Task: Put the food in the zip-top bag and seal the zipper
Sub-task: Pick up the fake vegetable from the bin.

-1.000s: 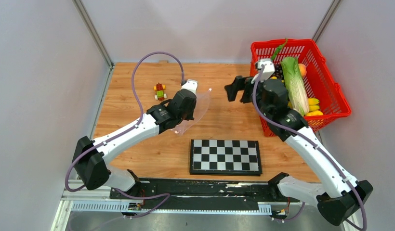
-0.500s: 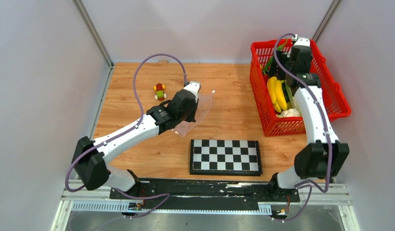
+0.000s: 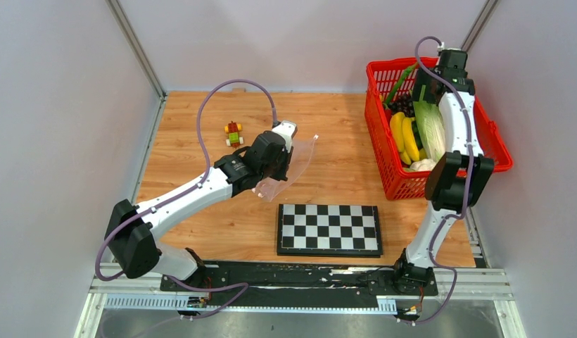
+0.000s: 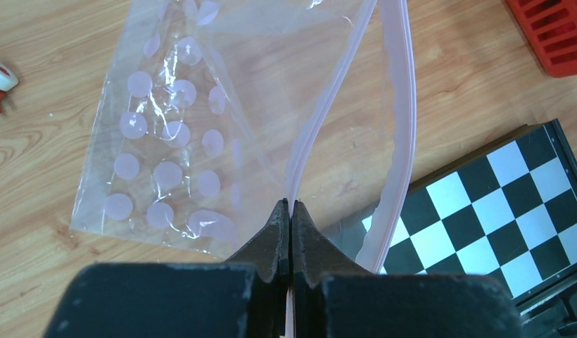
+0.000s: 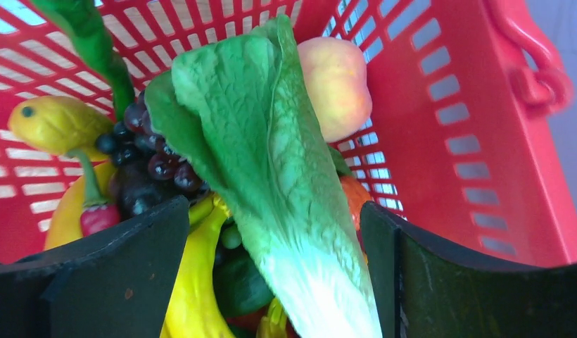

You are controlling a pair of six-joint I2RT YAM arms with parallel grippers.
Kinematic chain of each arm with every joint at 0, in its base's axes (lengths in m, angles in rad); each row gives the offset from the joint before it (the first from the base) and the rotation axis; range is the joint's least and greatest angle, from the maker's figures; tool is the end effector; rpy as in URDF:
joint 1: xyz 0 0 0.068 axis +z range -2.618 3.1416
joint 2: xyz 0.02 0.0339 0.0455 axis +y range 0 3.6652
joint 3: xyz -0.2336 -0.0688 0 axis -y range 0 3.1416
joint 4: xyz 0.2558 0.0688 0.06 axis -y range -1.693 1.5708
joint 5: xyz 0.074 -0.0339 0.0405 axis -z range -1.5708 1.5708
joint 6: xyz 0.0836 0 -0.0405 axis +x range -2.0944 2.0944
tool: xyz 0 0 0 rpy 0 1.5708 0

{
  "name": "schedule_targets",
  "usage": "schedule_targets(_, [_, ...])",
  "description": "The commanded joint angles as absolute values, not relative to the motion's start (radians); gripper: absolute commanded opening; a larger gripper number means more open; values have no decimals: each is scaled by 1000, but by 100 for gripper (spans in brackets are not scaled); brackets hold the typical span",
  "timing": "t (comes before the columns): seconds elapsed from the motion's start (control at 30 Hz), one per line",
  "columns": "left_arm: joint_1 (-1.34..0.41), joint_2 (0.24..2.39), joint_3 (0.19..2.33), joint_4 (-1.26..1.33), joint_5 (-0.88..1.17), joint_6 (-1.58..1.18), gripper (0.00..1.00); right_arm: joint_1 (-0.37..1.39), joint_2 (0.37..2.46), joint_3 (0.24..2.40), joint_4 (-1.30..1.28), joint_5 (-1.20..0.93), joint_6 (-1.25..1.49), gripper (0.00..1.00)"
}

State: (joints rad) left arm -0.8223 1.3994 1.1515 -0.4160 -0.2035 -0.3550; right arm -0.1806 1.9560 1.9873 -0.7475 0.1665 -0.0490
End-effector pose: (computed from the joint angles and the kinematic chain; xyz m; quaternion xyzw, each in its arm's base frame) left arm 0.2612 -0.2564 0.2430 0.1638 0.8803 -0.1660 0.4131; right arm 0.4693 -0.0998 0.2952 0.0940 0.9027 -0.1225 0.4016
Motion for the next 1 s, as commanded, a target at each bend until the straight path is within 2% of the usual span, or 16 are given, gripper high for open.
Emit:
schedule_targets(0.0, [-818, 1369, 1149, -382, -177, -333, 0, -181, 2071, 2120, -762, 179, -143, 91])
schedule_targets(0.1, [-818, 1370, 1151, -386, -175, -330, 0, -182, 2163, 2236, -789, 191, -186, 92])
schedule_targets(0.27, [-818, 1370, 1149, -388, -174, -326, 0, -183, 2214, 2218, -699, 116, -269, 91])
schedule_targets(0.37, [-818, 1369, 1149, -393, -176, -324, 0, -185, 2235, 2227, -689, 107, -289, 87])
schedule_targets(0.43, [-818, 1369, 1147, -396, -177, -322, 0, -186, 2233, 2228, -687, 82, -295, 75])
schedule_targets(0.5, [-818, 1370, 1148, -396, -180, -323, 0, -186, 2220, 2224, -676, 71, -293, 56])
schedule_targets(0.6, [-818, 1370, 1149, -397, -184, -324, 0, -186, 2171, 2196, -640, 66, -276, 38])
schedule_targets(0.67, [-818, 1372, 1152, -398, -183, -324, 0, -186, 2108, 2156, -613, 63, -265, 35])
schedule_targets(0.87, [-818, 1378, 1154, -397, -184, -324, 0, -186, 1889, 1965, -465, 17, -252, 8])
schedule_targets(0.97, [-818, 1382, 1155, -397, -184, -325, 0, -186, 1752, 1820, -372, -69, -241, 4])
